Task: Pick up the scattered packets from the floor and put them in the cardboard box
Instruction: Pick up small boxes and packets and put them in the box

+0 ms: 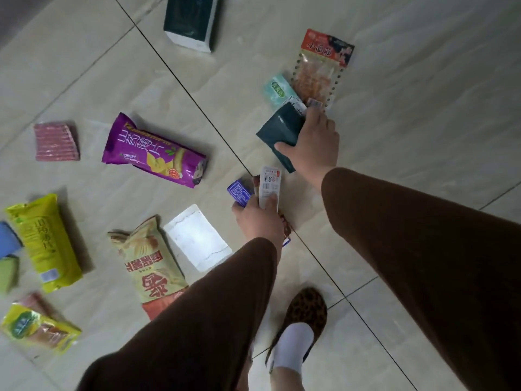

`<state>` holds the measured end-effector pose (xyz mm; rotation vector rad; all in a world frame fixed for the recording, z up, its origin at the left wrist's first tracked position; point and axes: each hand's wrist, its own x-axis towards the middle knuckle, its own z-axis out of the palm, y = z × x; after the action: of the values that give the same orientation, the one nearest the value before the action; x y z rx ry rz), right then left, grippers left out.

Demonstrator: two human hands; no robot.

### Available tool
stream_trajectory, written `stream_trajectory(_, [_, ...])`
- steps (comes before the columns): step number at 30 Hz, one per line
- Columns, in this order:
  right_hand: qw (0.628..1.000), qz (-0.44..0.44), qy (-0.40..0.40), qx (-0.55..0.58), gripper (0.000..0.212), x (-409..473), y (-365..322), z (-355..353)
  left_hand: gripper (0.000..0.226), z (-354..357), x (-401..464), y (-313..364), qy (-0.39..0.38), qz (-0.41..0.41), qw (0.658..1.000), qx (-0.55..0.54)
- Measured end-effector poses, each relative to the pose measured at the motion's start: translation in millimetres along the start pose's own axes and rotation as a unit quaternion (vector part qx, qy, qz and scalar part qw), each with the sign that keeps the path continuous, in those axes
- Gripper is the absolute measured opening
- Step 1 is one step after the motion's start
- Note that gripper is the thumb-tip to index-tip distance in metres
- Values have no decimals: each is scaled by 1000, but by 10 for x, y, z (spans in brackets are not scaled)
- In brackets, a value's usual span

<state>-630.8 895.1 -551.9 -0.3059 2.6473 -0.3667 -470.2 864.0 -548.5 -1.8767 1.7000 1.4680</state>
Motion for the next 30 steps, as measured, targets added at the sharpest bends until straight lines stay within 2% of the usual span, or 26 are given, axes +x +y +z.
stream_trajectory(4, [998,10,-37,-41,118,28,7,-8,37,-120,88,-60,-5,49,995,85])
stream_trajectory(11, [991,54,-112,-53,115,-10,-55,-31,42,-544,222,-46,-39,152,969,193])
stream_trajectory(18, [979,91,-174,58,111,-613,225,-22,42,-945,117,-92,-48,183,964,189])
stream_trajectory(22, [966,106,-194,136,99,-1125,215,-296,44,-1293,-197,-130,-45,183,964,186])
stream_trajectory(26, [955,79,-220,181,90,-1617,-37,-689,42,-1777,-648,-142,-17,162,976,146])
stream_trajectory(30, [947,36,-242,209,90,-2116,-557,-1131,43,-2399,-1143,-178,19,131,986,100])
